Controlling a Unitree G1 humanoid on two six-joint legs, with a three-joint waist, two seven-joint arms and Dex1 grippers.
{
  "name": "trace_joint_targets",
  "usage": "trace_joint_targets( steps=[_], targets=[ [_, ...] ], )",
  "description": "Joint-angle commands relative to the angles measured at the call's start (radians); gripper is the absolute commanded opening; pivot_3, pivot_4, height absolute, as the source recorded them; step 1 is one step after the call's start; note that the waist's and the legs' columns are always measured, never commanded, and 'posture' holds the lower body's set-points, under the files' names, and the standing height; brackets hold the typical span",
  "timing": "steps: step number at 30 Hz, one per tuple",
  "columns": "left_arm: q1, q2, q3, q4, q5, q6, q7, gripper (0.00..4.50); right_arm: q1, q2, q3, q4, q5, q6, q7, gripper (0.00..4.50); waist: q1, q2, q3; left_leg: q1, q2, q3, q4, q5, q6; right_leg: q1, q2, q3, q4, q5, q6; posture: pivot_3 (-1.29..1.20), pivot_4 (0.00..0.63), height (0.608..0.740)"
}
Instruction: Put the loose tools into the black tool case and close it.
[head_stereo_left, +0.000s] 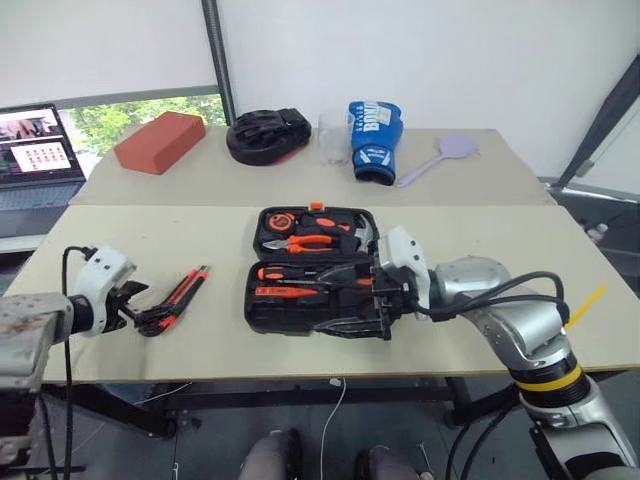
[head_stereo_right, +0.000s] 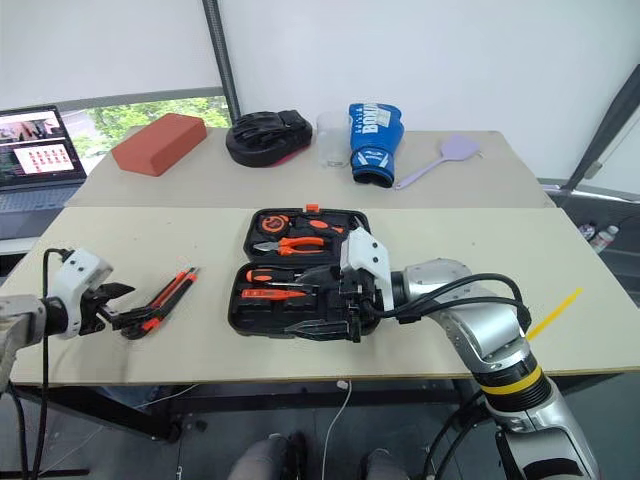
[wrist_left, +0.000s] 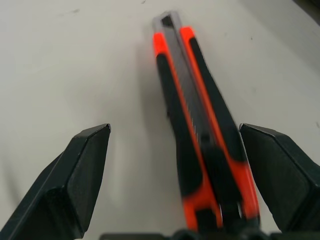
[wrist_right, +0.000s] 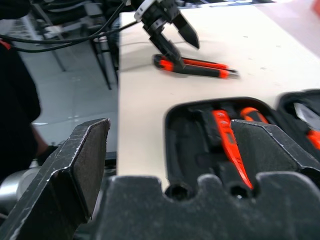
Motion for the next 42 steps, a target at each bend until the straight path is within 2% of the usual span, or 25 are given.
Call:
trace_joint_targets(
  steps=[1, 3, 4, 6, 9, 10, 11, 12, 16, 20, 27, 34, 42],
  targets=[
    [-0.031, 0.016, -0.039, 0.028, 0.006, 0.036, -0.024, 4.42, 0.001, -0.006, -0.032, -0.04, 0.004, -0.003, -0.021, 4.5, -0.01, 0.0, 0.0, 0.0, 0.002, 0.001, 0.004, -0.003, 0.005, 0.001, 0.001, -0.003, 0.001, 0.0, 0.0, 0.0, 0.15, 0.718],
    [-0.033, 0.018, -0.055, 0.033, 0.007, 0.047, -0.034, 4.42, 0.003, -0.005, -0.034, -0.043, 0.004, -0.002, -0.03, 4.5, -0.013, 0.0, 0.0, 0.002, 0.003, 0.003, 0.007, -0.004, 0.008, 0.004, 0.006, -0.005, 0.001, -0.001, 0.001, 0.0, 0.15, 0.718],
    [-0.028, 0.023, -0.065, 0.043, 0.016, 0.047, -0.035, 4.19, 0.003, -0.003, -0.035, -0.044, 0.003, -0.002, -0.037, 4.5, -0.013, 0.0, 0.0, 0.002, 0.003, 0.003, 0.009, -0.005, 0.009, 0.004, 0.007, -0.005, 0.002, -0.001, 0.002, 0.0, 0.15, 0.718],
    [-0.021, 0.029, -0.075, 0.062, 0.031, 0.039, -0.029, 3.6, 0.003, 0.0, -0.036, -0.047, 0.004, -0.002, -0.048, 4.5, -0.013, 0.0, 0.0, 0.005, 0.004, 0.003, 0.01, -0.01, 0.016, 0.003, 0.004, -0.004, 0.0, -0.001, 0.002, 0.0, 0.15, 0.718],
    [-0.025, 0.037, -0.066, 0.09, 0.036, 0.008, -0.023, 2.47, 0.006, 0.0, -0.039, -0.045, 0.004, -0.007, -0.057, 4.5, -0.012, 0.0, 0.0, 0.008, 0.004, 0.003, 0.01, -0.011, 0.017, 0.004, -0.001, -0.003, -0.001, 0.0, 0.003, 0.0, 0.15, 0.718],
    [-0.03, 0.04, -0.054, 0.096, 0.03, -0.006, -0.027, 2.24, 0.007, -0.003, -0.04, -0.044, 0.004, -0.009, -0.057, 4.5, -0.012, 0.0, 0.0, 0.008, 0.004, 0.003, 0.01, -0.011, 0.017, 0.004, -0.002, -0.003, -0.001, 0.0, 0.003, 0.0, 0.15, 0.718],
    [-0.039, 0.043, -0.045, 0.102, 0.023, -0.015, -0.031, 1.76, 0.009, -0.007, -0.042, -0.042, 0.003, -0.011, -0.056, 4.5, -0.012, 0.0, 0.0, 0.008, 0.004, 0.003, 0.01, -0.011, 0.017, 0.004, -0.002, -0.003, -0.002, 0.0, 0.002, 0.0, 0.15, 0.718],
    [-0.048, 0.047, -0.035, 0.107, 0.018, -0.033, -0.039, 1.64, 0.01, -0.011, -0.046, -0.041, 0.005, -0.01, -0.054, 4.5, -0.012, 0.0, 0.0, 0.008, 0.004, 0.003, 0.01, -0.011, 0.017, 0.004, -0.002, -0.003, -0.003, 0.0, 0.002, 0.0, 0.15, 0.718],
    [-0.085, 0.076, -0.015, 0.036, -0.024, -0.174, -0.153, 1.64, 0.019, -0.041, -0.073, -0.04, 0.038, 0.021, -0.034, 4.5, -0.01, 0.0, 0.001, 0.007, 0.004, 0.004, 0.009, -0.011, 0.017, 0.002, -0.003, -0.002, -0.004, 0.001, 0.002, 0.0, 0.15, 0.718],
    [-0.158, 0.084, -0.08, -0.07, -0.034, -0.298, -0.297, 1.64, 0.043, -0.077, -0.097, -0.057, 0.06, 0.036, -0.017, 4.5, -0.001, 0.0, 0.001, 0.001, 0.004, 0.003, 0.008, -0.01, 0.015, 0.0, -0.004, -0.003, -0.008, 0.004, 0.002, 0.0, 0.15, 0.718],
    [-0.374, -0.034, -0.305, -0.157, -0.049, -0.236, -0.485, 1.64, 0.111, -0.133, -0.113, -0.112, 0.041, 0.027, -0.043, 4.5, -0.003, 0.0, 0.001, 0.001, 0.003, 0.009, 0.012, -0.011, 0.018, 0.001, -0.002, -0.003, -0.011, 0.008, 0.009, 0.0, 0.15, 0.718],
    [-0.5, -0.205, -0.52, -0.031, 0.065, -0.211, -0.52, 1.64, 0.174, -0.137, -0.148, -0.188, 0.059, 0.06, -0.119, 4.5, -0.009, 0.0, 0.001, 0.001, 0.005, 0.009, 0.021, -0.016, 0.027, 0.007, 0.002, -0.004, -0.009, 0.008, 0.011, 0.0, 0.15, 0.718],
    [-0.549, -0.279, -0.575, 0.022, 0.114, -0.12, -0.506, 1.64, 0.229, -0.135, -0.172, -0.246, 0.074, 0.083, -0.185, 4.5, -0.007, 0.0, 0.001, 0.001, 0.004, 0.008, 0.024, -0.018, 0.031, 0.007, -0.001, -0.003, -0.01, 0.009, 0.013, 0.0, 0.15, 0.718]
  ],
)
